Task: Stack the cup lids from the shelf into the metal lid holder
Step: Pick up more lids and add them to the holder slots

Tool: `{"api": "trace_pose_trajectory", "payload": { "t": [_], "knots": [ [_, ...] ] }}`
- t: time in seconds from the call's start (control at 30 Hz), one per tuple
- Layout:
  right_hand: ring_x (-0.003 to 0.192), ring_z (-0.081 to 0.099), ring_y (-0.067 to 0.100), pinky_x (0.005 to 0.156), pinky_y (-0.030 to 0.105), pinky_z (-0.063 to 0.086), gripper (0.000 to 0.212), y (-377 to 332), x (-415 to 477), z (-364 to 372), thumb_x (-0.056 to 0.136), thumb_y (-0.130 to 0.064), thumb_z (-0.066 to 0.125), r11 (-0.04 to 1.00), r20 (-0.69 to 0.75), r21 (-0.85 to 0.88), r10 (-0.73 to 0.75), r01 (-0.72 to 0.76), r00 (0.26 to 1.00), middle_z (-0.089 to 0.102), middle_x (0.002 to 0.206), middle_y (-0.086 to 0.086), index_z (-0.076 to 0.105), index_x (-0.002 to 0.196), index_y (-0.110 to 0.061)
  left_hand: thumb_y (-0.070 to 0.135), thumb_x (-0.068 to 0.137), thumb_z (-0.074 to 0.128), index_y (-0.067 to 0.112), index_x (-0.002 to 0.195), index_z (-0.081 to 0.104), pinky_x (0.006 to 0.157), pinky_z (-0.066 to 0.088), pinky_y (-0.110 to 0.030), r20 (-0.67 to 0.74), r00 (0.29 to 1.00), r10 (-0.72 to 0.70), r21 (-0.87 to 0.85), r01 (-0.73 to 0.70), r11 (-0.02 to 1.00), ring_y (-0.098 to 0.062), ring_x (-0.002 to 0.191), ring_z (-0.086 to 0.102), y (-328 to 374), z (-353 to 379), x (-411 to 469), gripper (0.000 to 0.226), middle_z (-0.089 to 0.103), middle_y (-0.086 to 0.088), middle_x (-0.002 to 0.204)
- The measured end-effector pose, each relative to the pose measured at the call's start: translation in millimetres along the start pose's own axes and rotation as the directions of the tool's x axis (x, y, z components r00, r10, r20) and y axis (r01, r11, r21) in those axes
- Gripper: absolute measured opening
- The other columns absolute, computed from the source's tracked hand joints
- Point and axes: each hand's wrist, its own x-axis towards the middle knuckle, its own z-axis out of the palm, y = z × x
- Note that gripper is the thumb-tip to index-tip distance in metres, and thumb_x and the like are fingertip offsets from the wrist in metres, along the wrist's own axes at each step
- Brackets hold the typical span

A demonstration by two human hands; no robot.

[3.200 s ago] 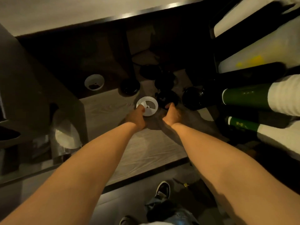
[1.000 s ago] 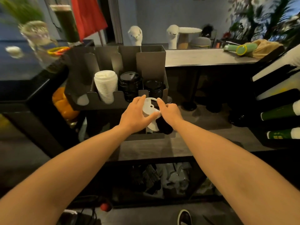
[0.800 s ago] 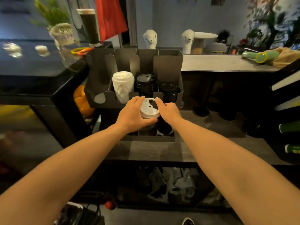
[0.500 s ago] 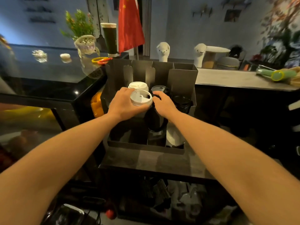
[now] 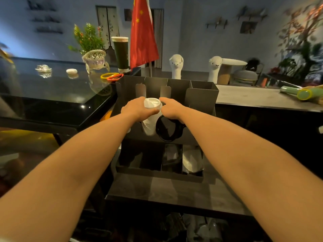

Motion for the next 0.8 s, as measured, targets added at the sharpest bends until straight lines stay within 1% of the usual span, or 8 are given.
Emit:
{"api": "trace_pose_trajectory", "payload": {
  "t": [0.13,0.23,0.4,0.53,0.57,0.63,0.7,0.8],
  "knots": [
    [0.129,0.047,0.030,0.106,0.038,0.038,0.046,0.4,9.8,2.9,0.100,-0.007,0.051,0.998,0.040,-0.067,0.001,0.002,0.999,0.051,0.140,0.014,0.044,0.145,-0.009,0.072,0.079,0.064,0.021,0.136,0.046,0.092,0.052,-0.044,0.005,1.000,0.003,-0.031,-0.003,1.000,-0.026,0.113,0.058,-2.6,13.2,7.5,0.078,0.060,-0.005,0.129],
    [0.131,0.045,0.030,0.108,0.038,0.036,0.047,2.4,15.4,2.8,0.101,-0.008,0.050,0.995,0.045,-0.096,0.002,0.003,0.999,0.048,0.144,0.014,0.041,0.147,-0.009,0.072,0.079,0.064,0.020,0.137,0.047,0.092,0.051,-0.043,-0.015,1.000,0.006,-0.057,-0.006,0.998,-0.027,0.116,0.057,-3.4,17.3,10.2,0.080,0.059,-0.006,0.132],
    [0.133,0.044,0.031,0.107,0.038,0.035,0.047,6.3,19.7,-0.9,0.100,-0.007,0.049,0.995,0.120,-0.103,0.018,-0.005,0.993,0.049,0.143,0.015,0.042,0.147,-0.009,0.076,0.071,0.066,0.022,0.127,0.051,0.086,0.054,-0.045,-0.018,1.000,0.019,-0.004,-0.019,1.000,-0.027,0.113,0.054,-5.6,15.9,14.4,0.080,0.060,-0.004,0.123],
    [0.127,0.048,0.028,0.103,0.036,0.037,0.043,6.8,20.5,0.3,0.100,-0.013,0.052,0.998,0.125,-0.069,0.011,-0.002,0.992,0.053,0.139,0.014,0.047,0.143,-0.012,0.074,0.074,0.066,0.022,0.133,0.048,0.092,0.048,-0.047,-0.016,1.000,0.010,0.021,-0.010,1.000,-0.030,0.120,0.047,-4.8,18.1,11.1,0.080,0.054,-0.006,0.132],
    [0.129,0.047,0.029,0.104,0.036,0.037,0.046,6.9,19.2,0.4,0.100,-0.013,0.053,0.998,0.119,-0.056,0.012,-0.005,0.993,0.051,0.141,0.015,0.045,0.145,-0.012,0.074,0.075,0.065,0.022,0.136,0.047,0.094,0.046,-0.048,-0.041,0.999,0.012,0.055,-0.009,0.998,-0.031,0.123,0.044,-4.0,18.3,8.1,0.082,0.051,-0.007,0.136],
    [0.138,0.039,0.032,0.109,0.038,0.034,0.060,7.2,15.5,0.4,0.099,-0.011,0.054,1.000,0.088,-0.007,0.027,-0.026,0.996,0.040,0.152,0.015,0.028,0.153,-0.012,0.071,0.077,0.066,0.021,0.138,0.046,0.098,0.042,-0.046,-0.167,0.985,0.052,0.083,-0.038,0.996,-0.030,0.126,0.041,-2.8,19.6,-0.7,0.081,0.045,-0.007,0.140],
    [0.140,0.036,0.033,0.107,0.039,0.036,0.071,8.8,12.9,0.2,0.098,-0.009,0.053,0.997,0.019,0.075,0.030,-0.031,0.999,0.033,0.156,0.015,0.015,0.157,-0.014,0.058,0.084,0.068,0.019,0.132,0.051,0.093,0.042,-0.037,-0.328,0.938,0.110,-0.010,-0.120,0.993,-0.025,0.120,0.045,-0.8,21.6,-11.5,0.064,0.050,-0.006,0.133],
    [0.125,0.046,0.026,0.090,0.031,0.040,0.061,10.9,9.2,0.0,0.098,-0.007,0.047,0.980,-0.068,0.196,0.048,-0.034,0.997,0.042,0.148,0.013,0.025,0.154,-0.016,0.039,0.095,0.060,0.018,0.113,0.058,0.075,0.043,-0.024,-0.443,0.890,0.110,-0.209,-0.221,0.952,-0.017,0.099,0.053,4.9,23.0,-28.4,0.028,0.059,-0.001,0.109]
  ]
}}
